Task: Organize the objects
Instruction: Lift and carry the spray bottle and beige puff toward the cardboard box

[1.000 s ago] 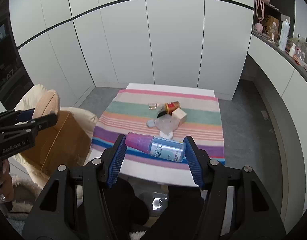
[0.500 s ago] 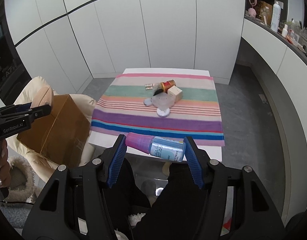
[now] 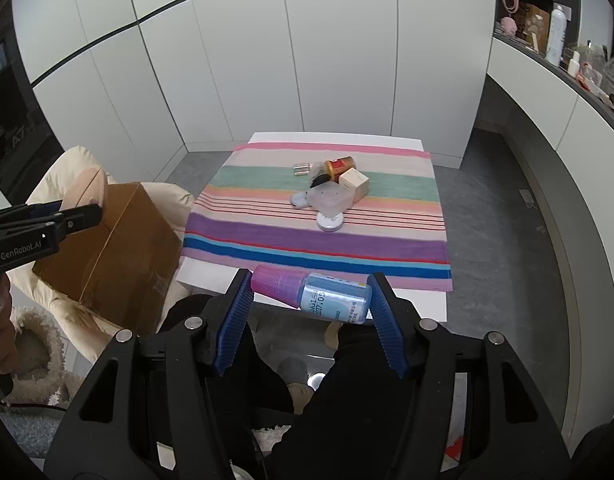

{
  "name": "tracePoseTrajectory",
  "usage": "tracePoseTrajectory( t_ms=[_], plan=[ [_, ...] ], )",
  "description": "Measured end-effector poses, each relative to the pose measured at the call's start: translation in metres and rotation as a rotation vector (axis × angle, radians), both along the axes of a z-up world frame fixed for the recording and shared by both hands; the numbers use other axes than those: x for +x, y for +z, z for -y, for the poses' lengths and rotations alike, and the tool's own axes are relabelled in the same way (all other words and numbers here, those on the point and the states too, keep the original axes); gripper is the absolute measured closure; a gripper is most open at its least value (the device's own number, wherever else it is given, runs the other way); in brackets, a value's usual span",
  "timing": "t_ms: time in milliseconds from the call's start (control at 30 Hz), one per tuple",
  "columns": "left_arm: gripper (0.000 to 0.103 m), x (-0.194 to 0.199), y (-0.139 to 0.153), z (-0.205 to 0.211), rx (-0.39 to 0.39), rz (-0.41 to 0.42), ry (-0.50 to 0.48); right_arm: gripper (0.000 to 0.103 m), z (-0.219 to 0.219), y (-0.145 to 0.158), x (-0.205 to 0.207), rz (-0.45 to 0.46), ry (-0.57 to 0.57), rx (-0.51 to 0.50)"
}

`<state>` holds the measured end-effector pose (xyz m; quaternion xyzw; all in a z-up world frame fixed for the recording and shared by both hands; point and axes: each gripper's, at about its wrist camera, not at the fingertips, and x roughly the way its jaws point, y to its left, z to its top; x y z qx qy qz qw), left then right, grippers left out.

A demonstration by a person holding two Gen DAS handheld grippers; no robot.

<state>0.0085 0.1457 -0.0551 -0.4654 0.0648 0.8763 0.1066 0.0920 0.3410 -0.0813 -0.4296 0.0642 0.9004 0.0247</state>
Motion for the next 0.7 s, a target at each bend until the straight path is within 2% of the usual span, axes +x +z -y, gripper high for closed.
tracePoseTrajectory(
  t_ms=[367,700],
  plan=[
    [0.054,0.003,0.003,0.025,0.006,-0.006,0.059,0.042,0.033,0.001,-0.012,-0.01,0.076,0.008],
    [0.054,0.011,-0.011,0.091,-0.001,0.025,0.206,0.042,0.099,-0.01,-0.042,0.009,0.241,-0.008]
  ],
)
